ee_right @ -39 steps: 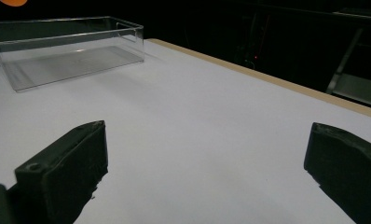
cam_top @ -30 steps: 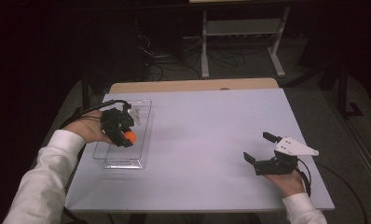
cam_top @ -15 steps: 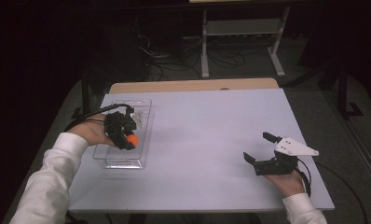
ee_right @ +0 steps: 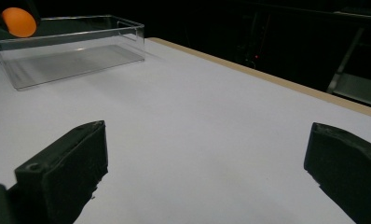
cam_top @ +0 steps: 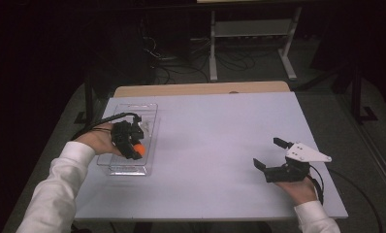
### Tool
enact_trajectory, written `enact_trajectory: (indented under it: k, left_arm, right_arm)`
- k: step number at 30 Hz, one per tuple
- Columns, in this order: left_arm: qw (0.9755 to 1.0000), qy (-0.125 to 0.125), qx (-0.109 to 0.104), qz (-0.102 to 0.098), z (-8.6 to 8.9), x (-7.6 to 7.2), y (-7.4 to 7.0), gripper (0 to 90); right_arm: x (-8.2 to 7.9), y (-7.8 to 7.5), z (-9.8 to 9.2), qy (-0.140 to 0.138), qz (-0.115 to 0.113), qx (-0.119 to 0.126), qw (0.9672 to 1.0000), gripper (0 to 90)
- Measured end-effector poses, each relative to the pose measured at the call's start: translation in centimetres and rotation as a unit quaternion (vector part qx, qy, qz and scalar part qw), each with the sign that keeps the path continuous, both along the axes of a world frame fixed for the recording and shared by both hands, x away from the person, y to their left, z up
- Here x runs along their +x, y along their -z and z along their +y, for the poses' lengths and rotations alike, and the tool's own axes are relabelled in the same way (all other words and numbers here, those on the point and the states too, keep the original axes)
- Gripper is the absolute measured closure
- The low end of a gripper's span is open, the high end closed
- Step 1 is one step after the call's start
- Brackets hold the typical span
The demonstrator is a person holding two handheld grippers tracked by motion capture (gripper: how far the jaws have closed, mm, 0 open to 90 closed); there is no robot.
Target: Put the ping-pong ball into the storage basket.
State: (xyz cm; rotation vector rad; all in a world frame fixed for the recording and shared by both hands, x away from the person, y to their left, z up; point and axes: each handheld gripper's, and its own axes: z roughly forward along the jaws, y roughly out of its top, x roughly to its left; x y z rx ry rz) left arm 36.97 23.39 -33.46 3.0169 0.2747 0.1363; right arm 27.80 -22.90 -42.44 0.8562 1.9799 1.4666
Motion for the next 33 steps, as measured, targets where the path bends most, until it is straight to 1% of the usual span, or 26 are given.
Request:
enact_trajectory:
  k: [2, 7, 13, 16, 20, 24, 25, 28, 33]
  left_arm:
    - [1.0000, 0.003, 0.002, 0.000, 0.0, 0.1, 0.2, 50.6]
    - [1.0000, 0.000, 0.001, 0.005, -0.1, 0.1, 0.7, 50.6]
    - [0.9999, 0.001, 0.010, 0.006, -0.1, 0.1, 1.4, 50.6]
    - [1.0000, 0.000, 0.007, 0.006, -0.1, 0.1, 1.6, 50.7]
    - [0.9999, 0.000, 0.008, 0.006, 0.0, 0.2, 1.9, 50.6]
    - [1.0000, -0.005, 0.002, 0.006, 0.1, 0.2, 2.4, 50.7]
    - [1.0000, -0.004, 0.005, 0.007, 0.1, 0.3, 2.5, 50.6]
    - [1.0000, -0.004, 0.002, 0.008, 0.1, 0.3, 3.0, 50.7]
    - [0.9999, -0.005, 0.004, 0.009, 0.1, 0.6, 3.3, 50.6]
  right_arm:
    - [0.0, 0.0, 0.0, 0.000, 0.000, 0.000, 1.0000, 0.0]
    - [0.0, 0.0, 0.0, 0.000, 0.000, -0.001, 1.0000, 0.0]
    - [0.0, 0.0, 0.0, -0.001, 0.001, -0.002, 1.0000, 0.0]
    - [0.0, 0.1, 0.1, -0.002, 0.001, -0.003, 1.0000, 0.0]
    - [0.0, 0.0, 0.1, -0.001, 0.001, -0.002, 1.0000, 0.0]
    - [0.0, 0.0, 0.1, -0.002, 0.001, -0.002, 1.0000, 0.0]
    - [0.0, 0.1, 0.1, -0.002, 0.001, -0.003, 1.0000, 0.0]
    - [0.0, 0.1, 0.1, -0.002, 0.001, -0.004, 1.0000, 0.0]
    - [0.0, 0.0, 0.1, -0.001, 0.001, -0.003, 1.0000, 0.0]
